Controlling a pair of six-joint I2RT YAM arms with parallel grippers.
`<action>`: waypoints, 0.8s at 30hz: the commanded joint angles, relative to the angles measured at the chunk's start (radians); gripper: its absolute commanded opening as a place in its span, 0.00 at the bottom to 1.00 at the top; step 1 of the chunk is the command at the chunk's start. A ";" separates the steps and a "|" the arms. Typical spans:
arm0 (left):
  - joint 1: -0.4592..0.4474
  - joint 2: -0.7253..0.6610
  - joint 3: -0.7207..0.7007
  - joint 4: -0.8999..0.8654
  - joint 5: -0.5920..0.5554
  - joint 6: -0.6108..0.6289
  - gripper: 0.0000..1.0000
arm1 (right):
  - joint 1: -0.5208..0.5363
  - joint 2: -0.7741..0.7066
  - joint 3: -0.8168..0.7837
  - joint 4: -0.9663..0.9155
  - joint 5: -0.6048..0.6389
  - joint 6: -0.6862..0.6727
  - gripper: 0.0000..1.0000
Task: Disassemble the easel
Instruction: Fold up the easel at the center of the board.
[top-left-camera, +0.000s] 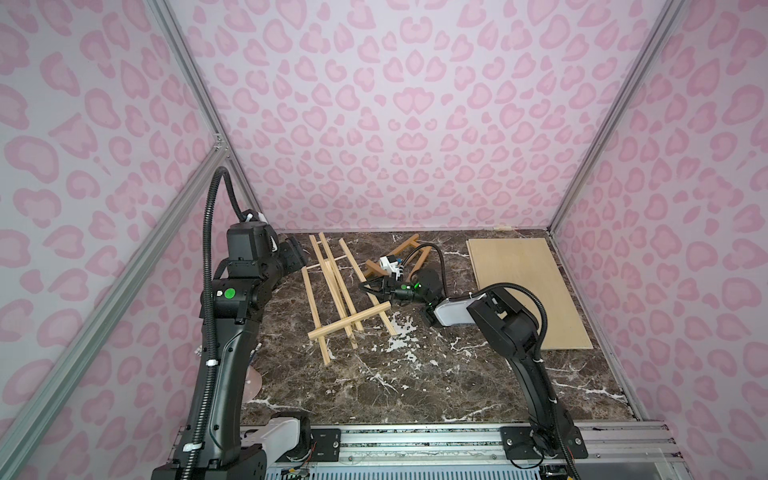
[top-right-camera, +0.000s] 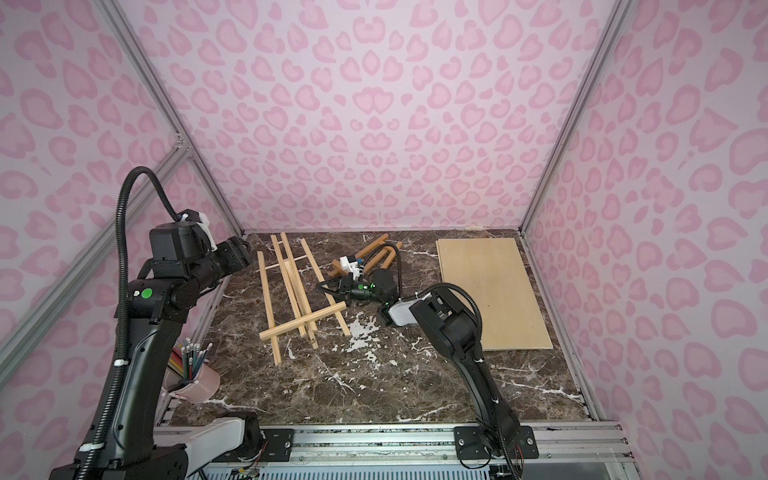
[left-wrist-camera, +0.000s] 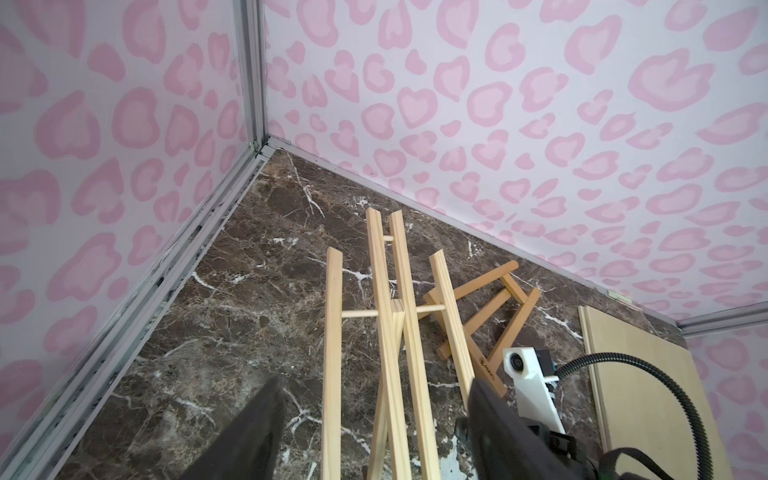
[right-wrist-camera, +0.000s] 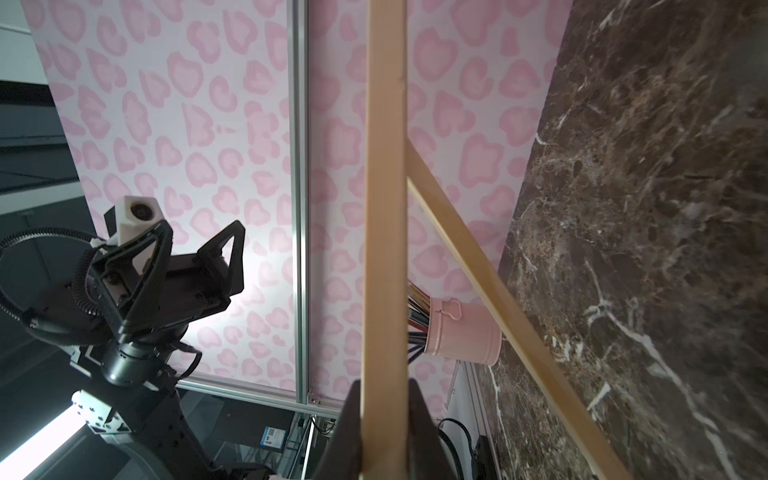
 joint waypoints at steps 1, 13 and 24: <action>0.001 0.000 -0.017 0.023 -0.015 0.008 0.70 | 0.007 0.048 0.066 0.048 0.047 0.034 0.00; 0.001 -0.002 -0.083 0.069 0.033 -0.008 0.69 | 0.040 0.114 0.217 -0.394 0.146 -0.268 0.00; 0.001 0.087 -0.094 0.055 0.073 -0.047 0.66 | 0.076 0.218 0.373 -0.659 0.232 -0.495 0.00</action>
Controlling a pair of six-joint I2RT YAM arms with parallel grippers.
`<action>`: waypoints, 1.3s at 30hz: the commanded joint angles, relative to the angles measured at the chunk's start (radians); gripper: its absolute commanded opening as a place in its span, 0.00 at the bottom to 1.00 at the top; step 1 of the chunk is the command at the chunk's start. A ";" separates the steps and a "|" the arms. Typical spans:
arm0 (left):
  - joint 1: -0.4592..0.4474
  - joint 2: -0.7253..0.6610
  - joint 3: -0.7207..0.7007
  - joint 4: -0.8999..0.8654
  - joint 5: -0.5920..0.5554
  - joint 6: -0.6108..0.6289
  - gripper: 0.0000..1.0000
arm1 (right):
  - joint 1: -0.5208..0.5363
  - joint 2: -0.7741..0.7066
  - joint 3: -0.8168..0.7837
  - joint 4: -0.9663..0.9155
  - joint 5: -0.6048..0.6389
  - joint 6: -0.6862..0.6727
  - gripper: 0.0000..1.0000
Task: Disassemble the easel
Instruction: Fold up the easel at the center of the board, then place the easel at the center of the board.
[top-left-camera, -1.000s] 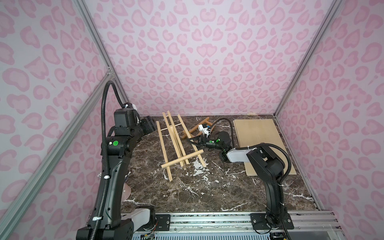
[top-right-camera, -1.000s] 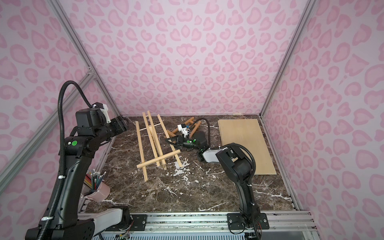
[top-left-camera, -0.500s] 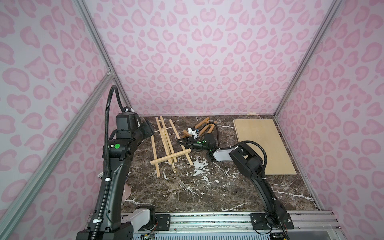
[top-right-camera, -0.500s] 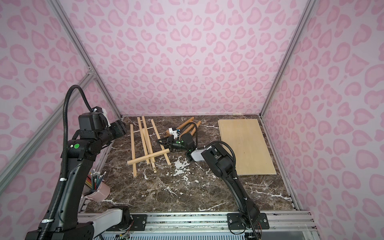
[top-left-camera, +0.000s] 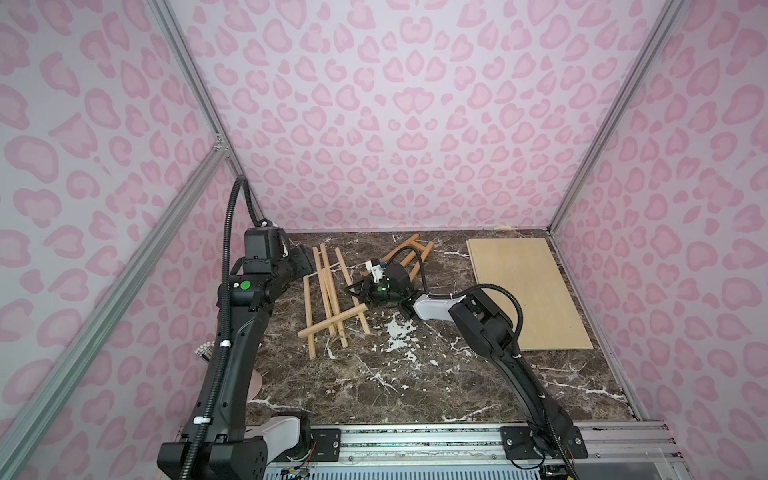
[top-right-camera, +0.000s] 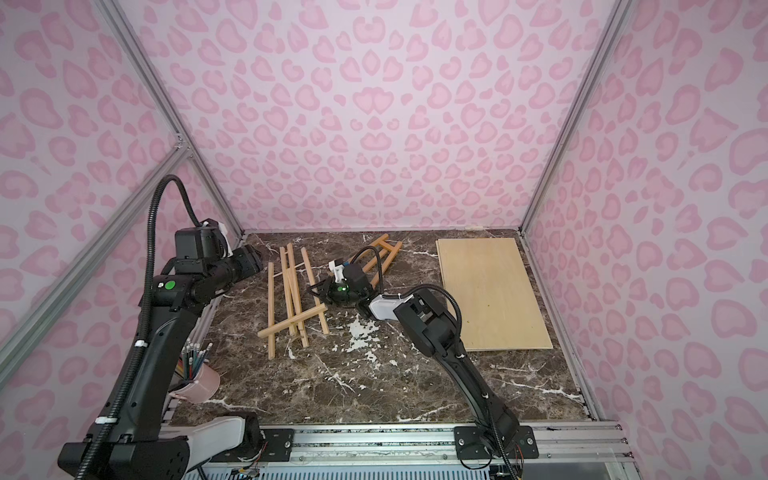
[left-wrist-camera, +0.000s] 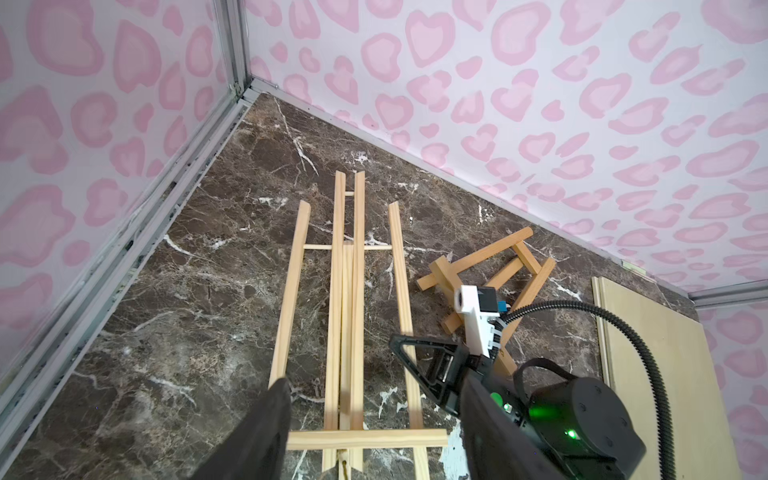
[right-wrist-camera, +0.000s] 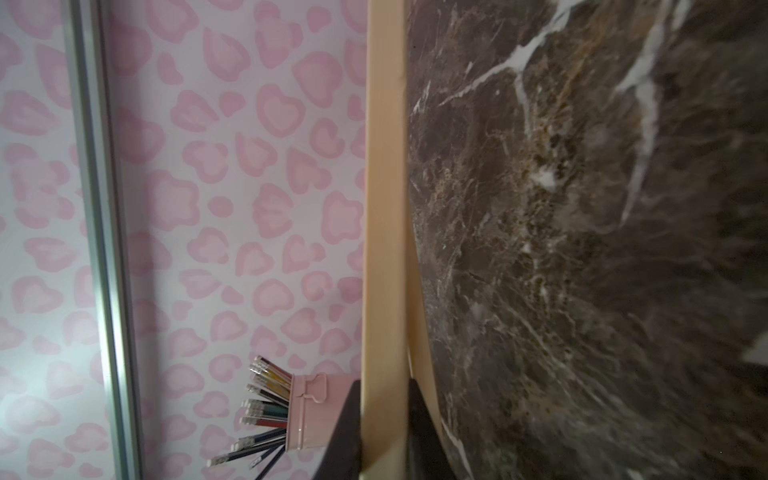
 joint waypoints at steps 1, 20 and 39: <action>0.001 0.045 0.017 -0.014 0.017 -0.018 0.65 | 0.006 0.039 0.031 -0.046 0.017 -0.097 0.00; -0.027 0.416 0.003 -0.061 -0.045 -0.160 0.48 | 0.023 0.141 0.186 -0.272 0.058 -0.362 0.19; -0.015 0.592 0.021 -0.051 -0.050 -0.188 0.47 | 0.056 -0.067 0.117 -0.405 0.165 -0.558 0.47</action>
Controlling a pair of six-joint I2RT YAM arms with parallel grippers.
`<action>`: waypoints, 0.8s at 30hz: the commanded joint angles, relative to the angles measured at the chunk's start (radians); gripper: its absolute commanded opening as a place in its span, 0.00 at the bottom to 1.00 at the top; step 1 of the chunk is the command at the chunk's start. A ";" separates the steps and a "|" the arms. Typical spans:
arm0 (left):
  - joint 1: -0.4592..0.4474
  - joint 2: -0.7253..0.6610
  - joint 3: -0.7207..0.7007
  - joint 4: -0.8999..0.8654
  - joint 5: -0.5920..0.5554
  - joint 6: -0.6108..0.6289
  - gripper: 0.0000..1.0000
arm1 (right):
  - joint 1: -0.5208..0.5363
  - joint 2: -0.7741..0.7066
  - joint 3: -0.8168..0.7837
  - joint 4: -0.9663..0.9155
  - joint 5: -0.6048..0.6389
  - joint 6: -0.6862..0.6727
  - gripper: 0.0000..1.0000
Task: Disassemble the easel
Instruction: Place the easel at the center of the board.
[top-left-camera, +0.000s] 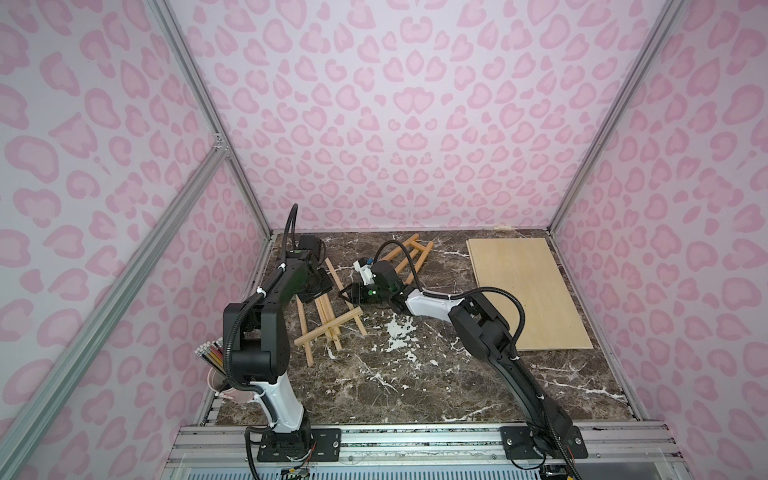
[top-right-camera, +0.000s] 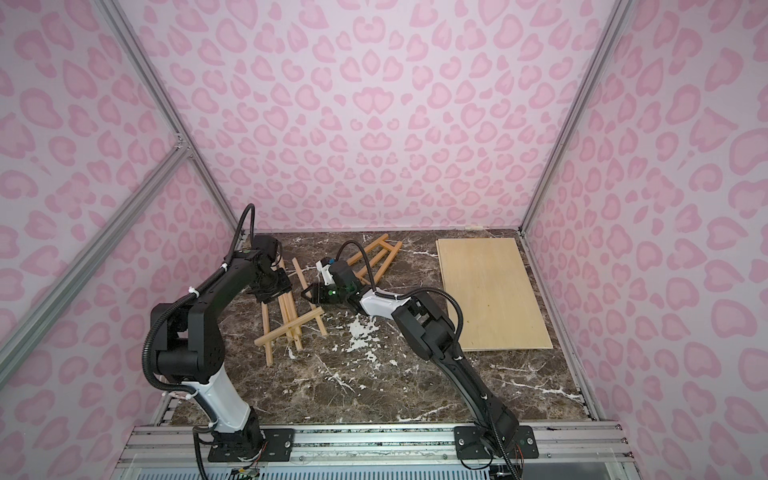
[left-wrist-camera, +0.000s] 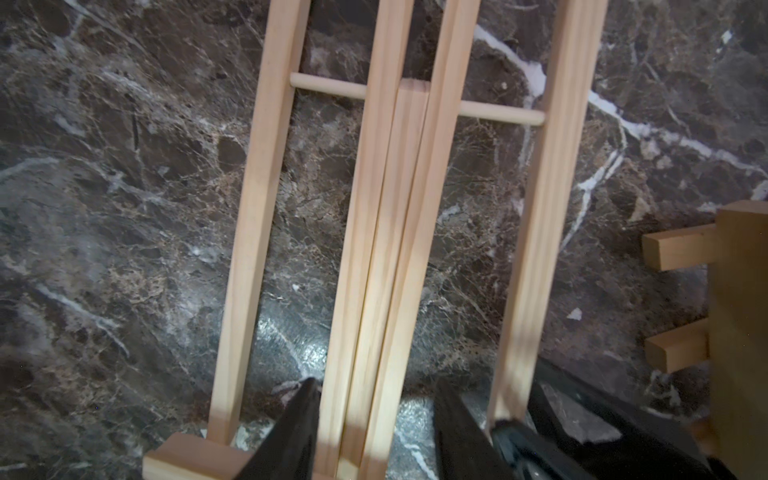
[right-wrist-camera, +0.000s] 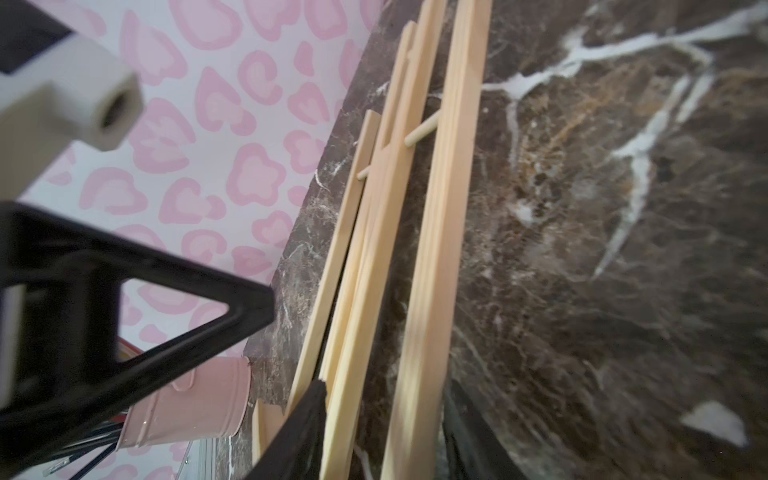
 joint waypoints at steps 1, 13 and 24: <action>0.003 0.011 0.011 0.005 0.010 -0.002 0.47 | 0.015 -0.048 -0.012 -0.060 0.068 -0.098 0.47; -0.022 0.087 0.024 -0.007 -0.030 0.013 0.45 | 0.015 -0.374 -0.214 -0.146 0.258 -0.244 0.49; -0.012 0.161 0.012 0.005 -0.033 0.021 0.40 | -0.102 -0.872 -0.735 -0.007 0.358 -0.320 0.49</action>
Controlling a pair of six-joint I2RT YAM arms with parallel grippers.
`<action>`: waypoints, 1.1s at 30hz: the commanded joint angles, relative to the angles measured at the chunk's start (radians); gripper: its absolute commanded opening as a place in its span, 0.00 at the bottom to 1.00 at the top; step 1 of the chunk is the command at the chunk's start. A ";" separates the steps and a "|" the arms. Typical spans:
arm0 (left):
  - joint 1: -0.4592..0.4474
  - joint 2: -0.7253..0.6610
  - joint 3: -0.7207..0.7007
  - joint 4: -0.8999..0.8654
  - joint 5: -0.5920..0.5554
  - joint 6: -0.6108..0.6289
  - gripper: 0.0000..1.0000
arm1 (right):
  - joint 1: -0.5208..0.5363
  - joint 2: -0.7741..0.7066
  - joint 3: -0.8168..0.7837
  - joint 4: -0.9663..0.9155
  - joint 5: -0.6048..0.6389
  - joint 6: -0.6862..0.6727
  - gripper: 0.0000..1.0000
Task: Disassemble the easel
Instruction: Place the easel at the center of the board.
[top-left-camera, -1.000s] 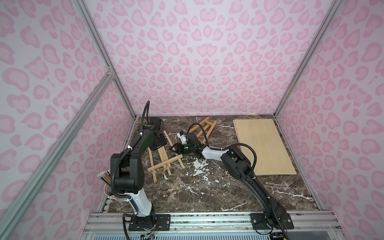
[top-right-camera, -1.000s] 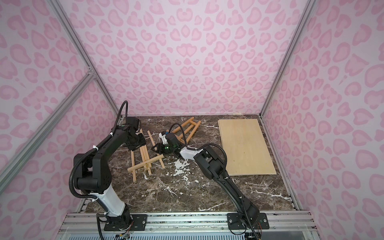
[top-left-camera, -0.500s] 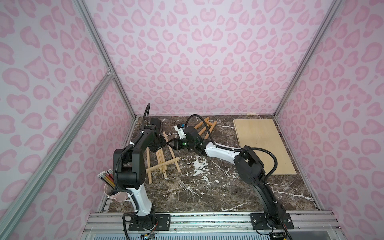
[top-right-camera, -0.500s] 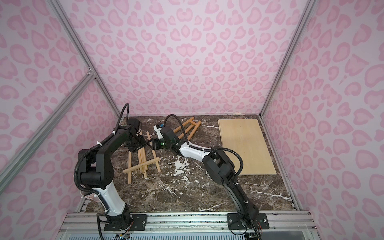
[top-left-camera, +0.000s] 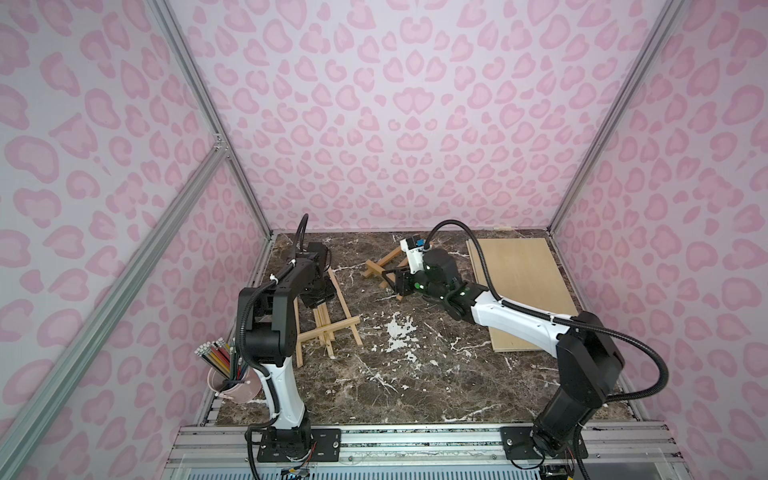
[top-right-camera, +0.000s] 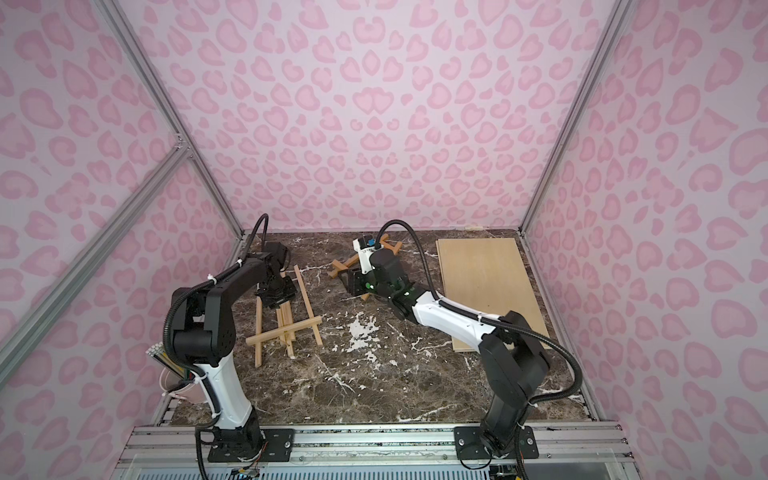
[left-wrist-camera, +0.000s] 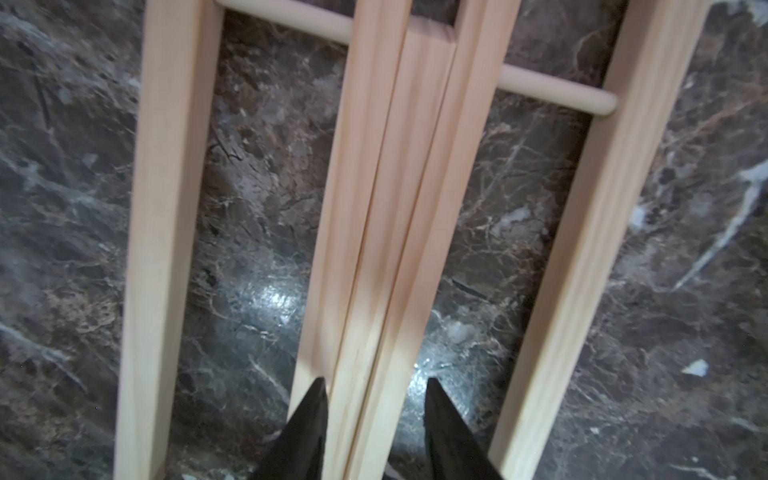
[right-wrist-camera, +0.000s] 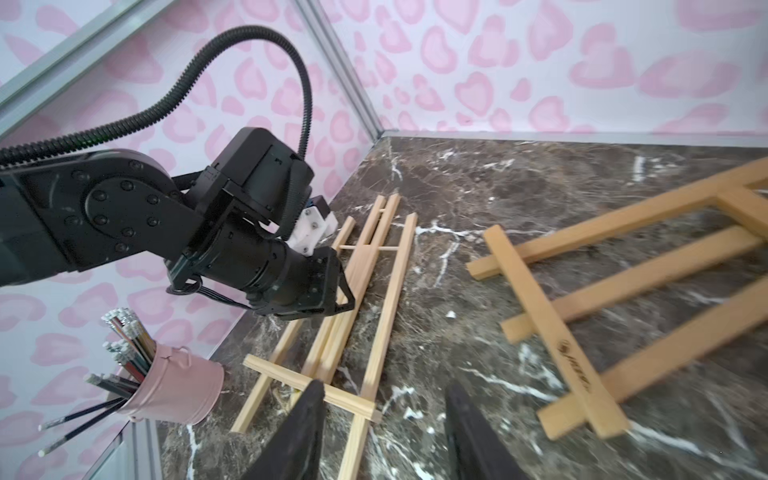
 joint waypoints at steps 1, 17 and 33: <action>0.001 0.016 -0.014 0.012 -0.005 0.007 0.40 | -0.046 -0.093 -0.113 0.068 0.033 -0.022 0.48; -0.014 -0.058 0.025 0.081 0.190 0.026 0.45 | -0.308 -0.428 -0.334 0.025 0.098 -0.023 0.49; -0.050 -0.551 -0.175 0.444 0.022 0.167 0.87 | -0.500 -0.683 -0.653 0.200 0.578 -0.078 0.84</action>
